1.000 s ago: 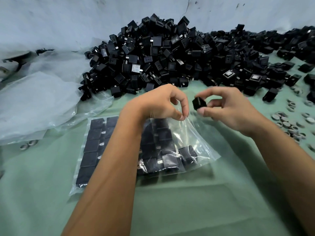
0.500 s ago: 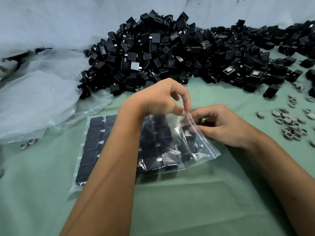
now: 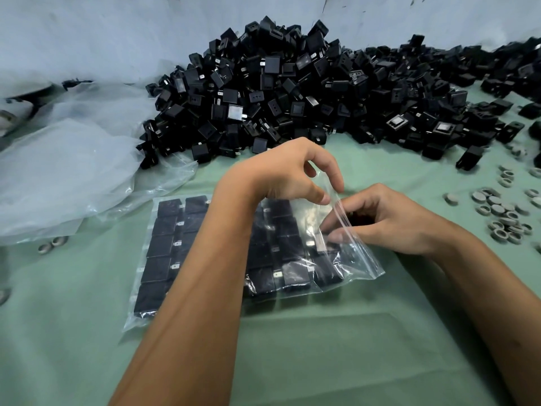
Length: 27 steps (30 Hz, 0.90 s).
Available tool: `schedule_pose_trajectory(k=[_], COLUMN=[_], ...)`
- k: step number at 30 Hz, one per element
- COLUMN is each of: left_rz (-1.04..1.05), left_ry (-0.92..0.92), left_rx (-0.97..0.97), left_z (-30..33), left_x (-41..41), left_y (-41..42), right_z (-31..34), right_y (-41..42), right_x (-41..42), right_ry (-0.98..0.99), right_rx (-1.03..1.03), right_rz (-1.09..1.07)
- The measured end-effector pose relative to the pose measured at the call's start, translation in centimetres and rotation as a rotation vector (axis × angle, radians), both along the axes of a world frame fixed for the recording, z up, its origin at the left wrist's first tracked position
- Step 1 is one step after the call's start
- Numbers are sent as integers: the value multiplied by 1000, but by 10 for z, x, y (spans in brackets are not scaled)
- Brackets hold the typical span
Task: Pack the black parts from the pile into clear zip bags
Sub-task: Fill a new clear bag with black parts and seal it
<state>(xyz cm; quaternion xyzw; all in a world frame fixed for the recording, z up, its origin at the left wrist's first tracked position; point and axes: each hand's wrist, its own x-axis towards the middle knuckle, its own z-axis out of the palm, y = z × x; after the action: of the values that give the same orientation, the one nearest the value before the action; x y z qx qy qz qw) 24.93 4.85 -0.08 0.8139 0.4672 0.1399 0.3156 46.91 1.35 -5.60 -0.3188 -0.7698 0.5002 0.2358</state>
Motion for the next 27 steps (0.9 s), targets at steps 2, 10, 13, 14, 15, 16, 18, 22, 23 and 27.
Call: schedule_pose_trajectory(k=[2,10,13,14,15,16,18,22,23,27], left_rz=[0,24,26,23,21,21,26,37,39,40], left_ry=[4,15,9,6,4,3,6,-1,-9,-30], left_rx=[2,17,17,15,13,11,3,2,1,-8], left_z=[0,-2,-1,-1,-1,-1,-1,-2,-2,-2], left_x=[0,3,2,1,1,0,0,1,0,0], left_y=[1,-1,-1,-1,-1,0,-1,-1,-1,-1], right_z=[-1,-1,4,4,4,4,5,3,3,1], right_y=[0,0,1,1,1,1,0,0,0,1], right_x=[-1,-1,7,9,9,9,8,7,7,6], right_ry=[7,-19,-81,-110,-145,-177,-203,-161,-156,-151], right_rx=[-6,-7,-51,-46,-30,-13,5,-4,-5,15], right_rz=[-2,1,41,54,62,65,56,49,56,66])
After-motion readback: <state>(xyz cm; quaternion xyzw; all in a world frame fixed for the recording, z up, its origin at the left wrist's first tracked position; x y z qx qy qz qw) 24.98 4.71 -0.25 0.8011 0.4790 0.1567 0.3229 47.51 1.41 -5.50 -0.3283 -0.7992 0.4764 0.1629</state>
